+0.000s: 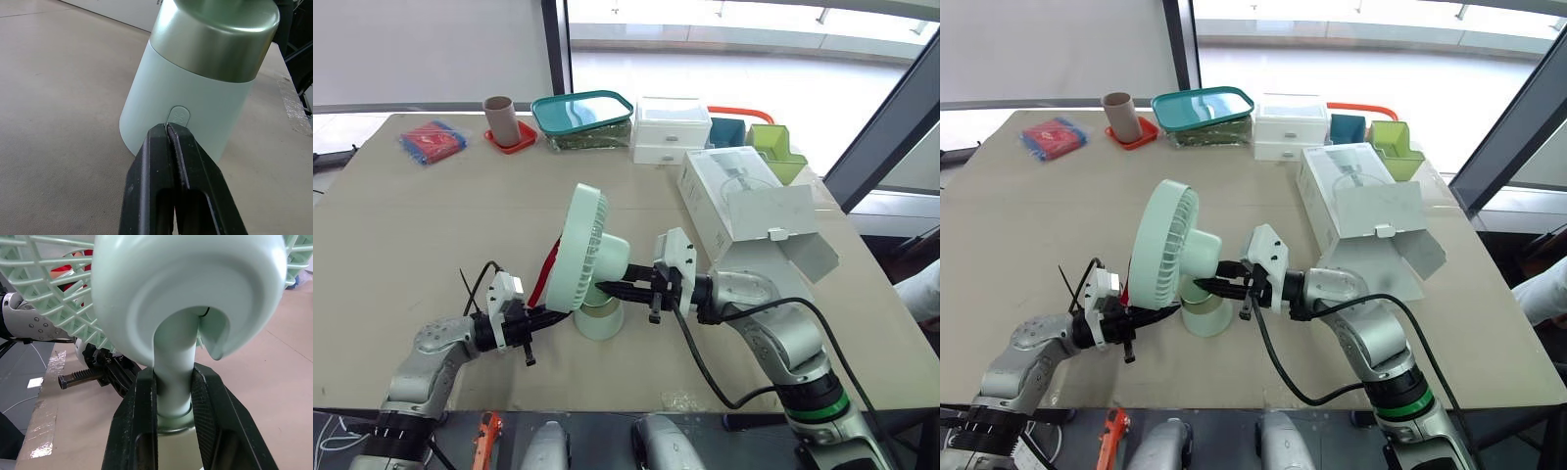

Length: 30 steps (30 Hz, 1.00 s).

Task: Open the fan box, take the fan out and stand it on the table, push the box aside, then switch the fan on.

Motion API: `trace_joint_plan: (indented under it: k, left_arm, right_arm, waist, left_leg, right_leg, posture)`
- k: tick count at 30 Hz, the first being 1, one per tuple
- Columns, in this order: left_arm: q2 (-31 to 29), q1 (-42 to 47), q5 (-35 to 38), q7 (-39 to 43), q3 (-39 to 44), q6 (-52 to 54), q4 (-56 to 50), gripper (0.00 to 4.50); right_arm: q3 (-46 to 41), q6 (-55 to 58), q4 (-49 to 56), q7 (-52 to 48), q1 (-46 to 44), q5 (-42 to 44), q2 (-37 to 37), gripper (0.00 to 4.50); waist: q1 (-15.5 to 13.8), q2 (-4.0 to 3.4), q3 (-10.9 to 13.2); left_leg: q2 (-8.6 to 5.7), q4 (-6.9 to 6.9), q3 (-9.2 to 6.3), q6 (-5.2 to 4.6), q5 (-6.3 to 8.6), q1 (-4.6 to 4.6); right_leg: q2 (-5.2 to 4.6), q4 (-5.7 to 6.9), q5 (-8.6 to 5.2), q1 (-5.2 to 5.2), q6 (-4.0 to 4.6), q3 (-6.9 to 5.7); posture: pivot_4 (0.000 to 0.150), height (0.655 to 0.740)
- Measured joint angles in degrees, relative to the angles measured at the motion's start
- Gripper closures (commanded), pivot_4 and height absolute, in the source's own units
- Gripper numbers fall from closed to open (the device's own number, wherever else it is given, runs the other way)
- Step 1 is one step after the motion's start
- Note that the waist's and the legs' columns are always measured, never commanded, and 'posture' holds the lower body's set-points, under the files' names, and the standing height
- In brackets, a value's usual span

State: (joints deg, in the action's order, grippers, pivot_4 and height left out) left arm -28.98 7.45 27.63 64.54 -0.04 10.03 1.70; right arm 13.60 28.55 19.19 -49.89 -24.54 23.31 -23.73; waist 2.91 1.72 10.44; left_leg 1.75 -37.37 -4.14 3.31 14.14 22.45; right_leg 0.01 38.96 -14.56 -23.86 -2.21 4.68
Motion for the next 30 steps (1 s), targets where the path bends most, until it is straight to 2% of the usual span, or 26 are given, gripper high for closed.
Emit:
trace_joint_plan:
  k: [30]
  left_arm:
    - [1.6,1.2,-1.2,0.7,-0.6,2.5,-0.3,4.37]
  right_arm:
    - [0.3,0.3,0.9,1.2,0.6,-0.2,-0.1,4.10]
  waist:
    - [-0.2,0.00,0.0]
  left_leg:
    - [-0.10,-0.01,0.00,0.00,0.00,0.01]
  right_leg:
    - [-0.09,-0.01,-0.04,0.03,-0.06,0.01]
  posture:
    - [0.150,0.7400]
